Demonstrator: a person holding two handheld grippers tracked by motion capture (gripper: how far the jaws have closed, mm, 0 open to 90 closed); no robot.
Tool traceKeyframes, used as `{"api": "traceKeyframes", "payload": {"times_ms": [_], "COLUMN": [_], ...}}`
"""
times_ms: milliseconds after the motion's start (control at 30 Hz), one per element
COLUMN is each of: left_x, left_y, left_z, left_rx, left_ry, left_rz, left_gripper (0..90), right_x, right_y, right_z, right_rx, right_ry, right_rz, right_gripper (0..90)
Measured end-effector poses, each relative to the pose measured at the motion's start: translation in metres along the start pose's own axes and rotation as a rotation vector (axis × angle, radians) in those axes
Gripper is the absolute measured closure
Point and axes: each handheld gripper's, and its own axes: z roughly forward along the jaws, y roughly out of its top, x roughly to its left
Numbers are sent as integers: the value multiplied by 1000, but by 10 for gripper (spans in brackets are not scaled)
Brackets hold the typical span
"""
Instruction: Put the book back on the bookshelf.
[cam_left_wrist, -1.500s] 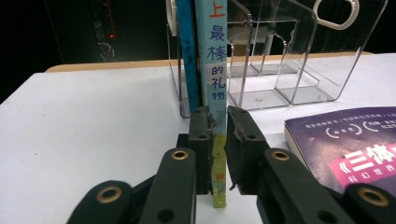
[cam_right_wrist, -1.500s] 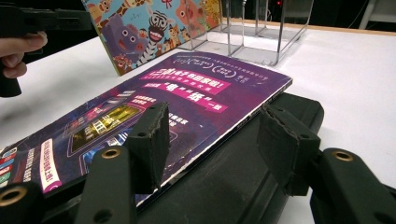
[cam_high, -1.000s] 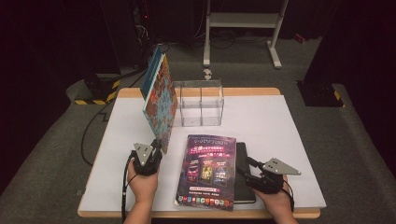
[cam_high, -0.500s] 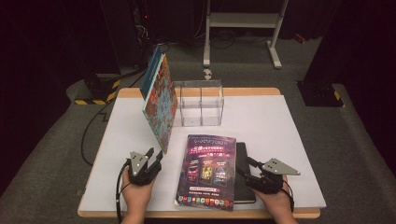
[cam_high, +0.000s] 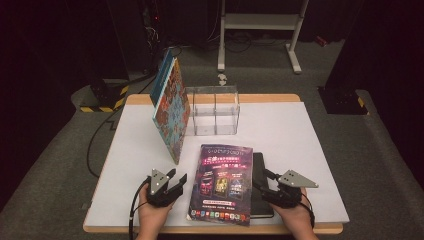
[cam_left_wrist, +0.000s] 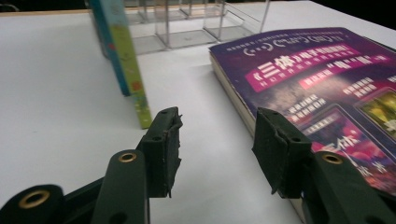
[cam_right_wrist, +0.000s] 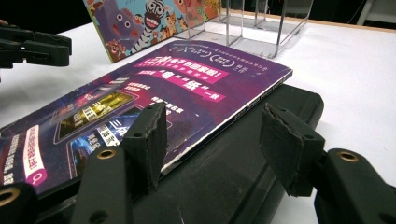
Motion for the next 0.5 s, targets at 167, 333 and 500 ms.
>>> {"api": "traceKeyframes", "payload": {"times_ms": [167, 333, 500], "left_x": [-7, -13, -20], "left_y": [-5, -10, -14], "left_z": [1, 5, 8], "left_rx": [74, 151, 203], "left_ry": [-50, -67, -106], "left_rz": [8, -23, -49], "left_gripper": [456, 374, 309], "right_x": [1, 3, 3], "right_y": [-1, -4, -4], "right_z": [1, 5, 7], "right_rx": [2, 38, 55], "right_ry": [1, 10, 18], "right_rz": [-21, -26, -15], "right_gripper": [416, 413, 383]}}
